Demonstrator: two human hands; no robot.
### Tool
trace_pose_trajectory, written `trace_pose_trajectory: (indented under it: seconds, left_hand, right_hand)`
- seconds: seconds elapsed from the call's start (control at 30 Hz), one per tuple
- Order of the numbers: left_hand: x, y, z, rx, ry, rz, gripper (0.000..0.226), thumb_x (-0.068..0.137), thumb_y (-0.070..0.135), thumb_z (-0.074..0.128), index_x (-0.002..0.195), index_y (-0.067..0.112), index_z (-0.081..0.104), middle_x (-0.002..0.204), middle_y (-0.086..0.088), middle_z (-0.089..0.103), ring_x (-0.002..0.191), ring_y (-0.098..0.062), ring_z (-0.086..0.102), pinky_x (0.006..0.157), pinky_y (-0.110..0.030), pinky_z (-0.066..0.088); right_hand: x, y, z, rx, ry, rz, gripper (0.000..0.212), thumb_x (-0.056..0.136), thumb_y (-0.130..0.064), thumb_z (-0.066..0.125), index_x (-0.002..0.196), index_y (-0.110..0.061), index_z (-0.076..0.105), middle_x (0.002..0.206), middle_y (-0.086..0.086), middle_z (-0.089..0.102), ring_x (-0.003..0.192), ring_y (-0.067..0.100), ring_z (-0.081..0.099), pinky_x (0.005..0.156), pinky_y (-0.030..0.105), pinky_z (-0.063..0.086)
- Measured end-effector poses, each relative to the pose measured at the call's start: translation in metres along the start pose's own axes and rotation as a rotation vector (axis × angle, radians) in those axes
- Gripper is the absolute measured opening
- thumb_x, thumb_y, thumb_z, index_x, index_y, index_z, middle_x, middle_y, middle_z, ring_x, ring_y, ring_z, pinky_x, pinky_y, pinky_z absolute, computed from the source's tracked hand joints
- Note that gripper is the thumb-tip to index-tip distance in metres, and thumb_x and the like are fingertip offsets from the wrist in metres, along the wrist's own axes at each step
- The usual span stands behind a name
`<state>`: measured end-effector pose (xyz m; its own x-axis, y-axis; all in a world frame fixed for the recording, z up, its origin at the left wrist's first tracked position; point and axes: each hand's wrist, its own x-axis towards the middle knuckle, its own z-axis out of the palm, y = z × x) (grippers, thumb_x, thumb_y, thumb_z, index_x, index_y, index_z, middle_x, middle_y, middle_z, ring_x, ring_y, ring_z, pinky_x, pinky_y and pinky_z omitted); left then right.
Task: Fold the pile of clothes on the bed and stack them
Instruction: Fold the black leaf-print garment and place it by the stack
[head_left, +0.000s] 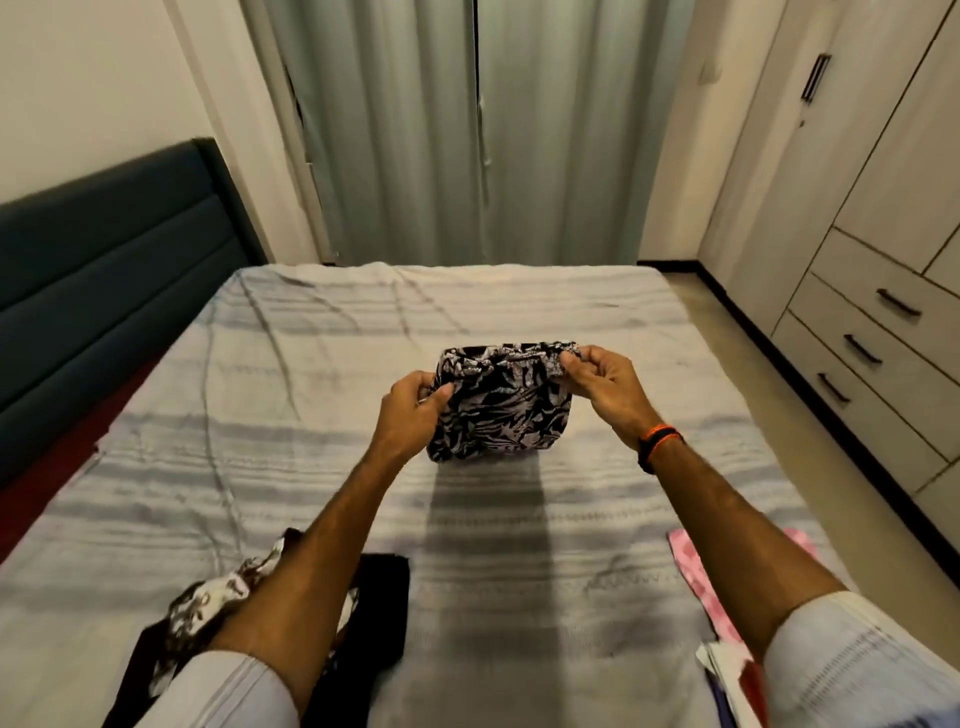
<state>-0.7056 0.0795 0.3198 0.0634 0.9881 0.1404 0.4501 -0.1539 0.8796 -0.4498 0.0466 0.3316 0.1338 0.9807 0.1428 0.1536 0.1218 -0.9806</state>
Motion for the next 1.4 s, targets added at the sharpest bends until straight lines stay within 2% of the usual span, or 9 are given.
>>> trace_pose_trajectory:
  seconds: [0.13, 0.23, 0.37, 0.57, 0.8, 0.97, 1.1, 1.27, 1.4]
  left_hand:
    - [-0.042, -0.032, 0.017, 0.076, -0.077, -0.087, 0.017, 0.095, 0.023, 0.064, 0.08, 0.017, 0.055, 0.073, 0.003, 0.055, 0.072, -0.017, 0.052, 0.066, -0.03, 0.044]
    - [-0.078, -0.05, 0.028, 0.119, -0.13, -0.152, 0.014, 0.095, 0.027, 0.063, 0.092, 0.014, 0.06, 0.081, 0.002, 0.062, 0.077, -0.016, 0.057, 0.06, -0.024, 0.044]
    - [-0.129, -0.069, 0.041, 0.165, -0.181, -0.212, 0.016, 0.095, 0.028, 0.063, 0.094, 0.012, 0.061, 0.086, -0.005, 0.066, 0.08, -0.02, 0.06, 0.066, -0.03, 0.046]
    - [-0.217, -0.087, 0.059, 0.204, -0.197, -0.316, 0.022, 0.094, 0.03, 0.064, 0.086, 0.01, 0.06, 0.07, 0.001, 0.058, 0.066, -0.017, 0.052, 0.053, -0.027, 0.038]
    - [-0.298, -0.095, 0.074, 0.298, -0.23, -0.353, 0.022, 0.095, 0.029, 0.063, 0.094, 0.007, 0.061, 0.084, -0.003, 0.063, 0.08, -0.019, 0.057, 0.064, -0.029, 0.04]
    - [-0.354, -0.099, 0.084, 0.307, -0.26, -0.392, 0.018, 0.093, 0.025, 0.066, 0.093, 0.008, 0.063, 0.091, -0.004, 0.066, 0.094, -0.026, 0.063, 0.074, -0.03, 0.044]
    - [-0.395, -0.1, 0.093, 0.32, -0.291, -0.426, 0.013, 0.094, 0.024, 0.065, 0.092, 0.014, 0.058, 0.095, -0.002, 0.063, 0.092, -0.021, 0.057, 0.074, -0.026, 0.038]
    - [-0.426, -0.108, 0.104, 0.34, -0.333, -0.459, 0.012, 0.095, 0.024, 0.063, 0.094, 0.013, 0.057, 0.098, -0.003, 0.062, 0.094, -0.022, 0.056, 0.078, -0.026, 0.04]
    - [-0.439, -0.114, 0.11, 0.354, -0.38, -0.475, 0.012, 0.096, 0.023, 0.062, 0.092, 0.013, 0.057, 0.095, -0.004, 0.061, 0.091, -0.023, 0.055, 0.077, -0.027, 0.04]
  right_hand:
    - [-0.046, 0.034, 0.002, -0.007, -0.012, 0.138, 0.014, 0.098, -0.018, 0.058, 0.094, -0.005, 0.061, 0.087, 0.007, 0.067, 0.079, 0.014, 0.072, 0.069, 0.028, 0.059]
    - [-0.083, 0.06, 0.0, -0.035, -0.032, 0.212, 0.029, 0.099, -0.018, 0.057, 0.105, 0.011, 0.058, 0.092, 0.014, 0.066, 0.08, 0.012, 0.074, 0.067, 0.027, 0.06]
    - [-0.135, 0.084, -0.005, -0.036, -0.052, 0.295, 0.029, 0.099, -0.016, 0.055, 0.107, 0.011, 0.059, 0.093, 0.014, 0.067, 0.074, 0.008, 0.073, 0.063, 0.021, 0.058]
    - [-0.211, 0.117, -0.018, -0.069, -0.123, 0.367, 0.025, 0.098, -0.027, 0.058, 0.098, -0.002, 0.062, 0.106, 0.014, 0.071, 0.094, 0.023, 0.072, 0.07, 0.027, 0.056]
    - [-0.289, 0.142, -0.034, -0.132, -0.151, 0.372, 0.037, 0.095, -0.04, 0.062, 0.092, -0.003, 0.064, 0.103, 0.023, 0.07, 0.097, 0.034, 0.071, 0.069, 0.037, 0.059]
    - [-0.345, 0.152, -0.041, -0.109, -0.176, 0.428, 0.021, 0.097, -0.027, 0.059, 0.097, -0.007, 0.06, 0.103, 0.011, 0.071, 0.093, 0.022, 0.072, 0.069, 0.026, 0.056]
    - [-0.384, 0.166, -0.046, -0.136, -0.189, 0.475, 0.034, 0.097, -0.029, 0.059, 0.11, 0.003, 0.06, 0.106, 0.011, 0.071, 0.094, 0.02, 0.072, 0.075, 0.032, 0.058]
    - [-0.415, 0.178, -0.052, -0.175, -0.204, 0.503, 0.035, 0.096, -0.033, 0.059, 0.109, -0.001, 0.062, 0.108, 0.012, 0.071, 0.097, 0.024, 0.07, 0.079, 0.039, 0.059]
    - [-0.427, 0.184, -0.053, -0.165, -0.225, 0.535, 0.028, 0.097, -0.029, 0.059, 0.107, -0.004, 0.061, 0.109, 0.013, 0.07, 0.089, 0.021, 0.072, 0.071, 0.031, 0.058]
